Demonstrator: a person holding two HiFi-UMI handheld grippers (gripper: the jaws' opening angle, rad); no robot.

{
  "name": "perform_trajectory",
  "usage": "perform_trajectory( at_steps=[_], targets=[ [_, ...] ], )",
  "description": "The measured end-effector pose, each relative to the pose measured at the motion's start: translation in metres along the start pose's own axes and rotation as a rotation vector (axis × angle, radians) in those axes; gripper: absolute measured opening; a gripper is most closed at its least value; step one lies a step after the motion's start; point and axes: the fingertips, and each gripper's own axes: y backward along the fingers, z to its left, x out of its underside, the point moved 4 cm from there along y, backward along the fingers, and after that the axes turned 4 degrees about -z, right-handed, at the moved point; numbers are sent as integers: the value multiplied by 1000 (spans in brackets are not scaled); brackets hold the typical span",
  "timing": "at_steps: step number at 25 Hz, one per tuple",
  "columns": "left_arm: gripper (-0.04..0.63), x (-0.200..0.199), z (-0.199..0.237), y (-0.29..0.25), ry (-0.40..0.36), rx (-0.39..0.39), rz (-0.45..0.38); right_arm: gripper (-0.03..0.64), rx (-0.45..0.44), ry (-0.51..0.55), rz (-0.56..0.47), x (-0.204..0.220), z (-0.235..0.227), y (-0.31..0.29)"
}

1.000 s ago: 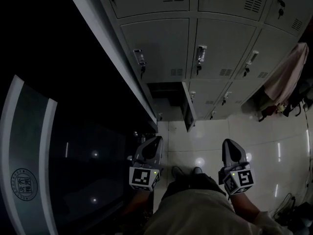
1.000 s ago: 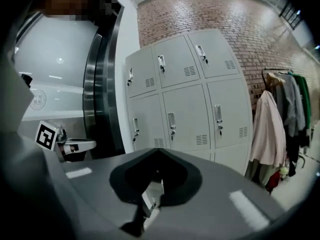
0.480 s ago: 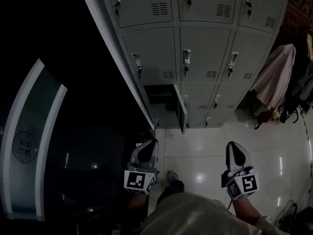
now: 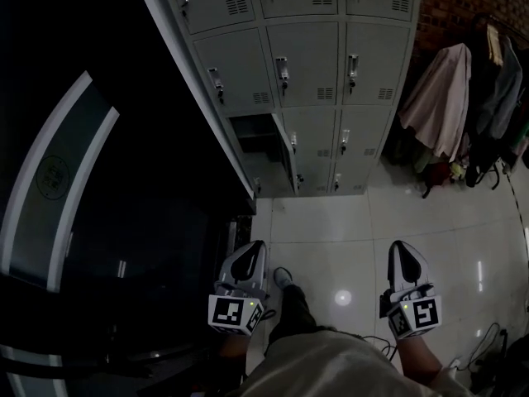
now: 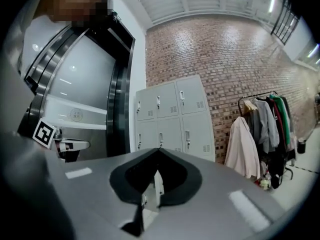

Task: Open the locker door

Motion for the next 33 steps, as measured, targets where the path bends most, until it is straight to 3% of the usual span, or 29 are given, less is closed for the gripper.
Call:
perform_trajectory(
  at_steps=[7,16,18,20,23,25,33],
  targets=[
    [72,-53,-65,57,-8,-2,5,0,-15,-27,-22,-56,10,79],
    [74,-106,-100,91,-12,4,-33,0,-4,-22,-61,-103,20,127],
    [76,-110,-102,98,-5,2,-37,0,-6,-29,-26,-103,24,128],
    [118,-112,-100,105,-8,-2,-40,0,-14,-32,50,-94,29,130],
    [121,-101,-93,117,-14,-10,-39,0,-33,-38,-5,-91,39,122],
    [229,-89,-92,122,-12,-4,-13,0,-36,-52,-10,-79,41,119],
    [225,-74,-102,124,-1,5,9,0,-64,-83,54,-54,48,128]
  ],
)
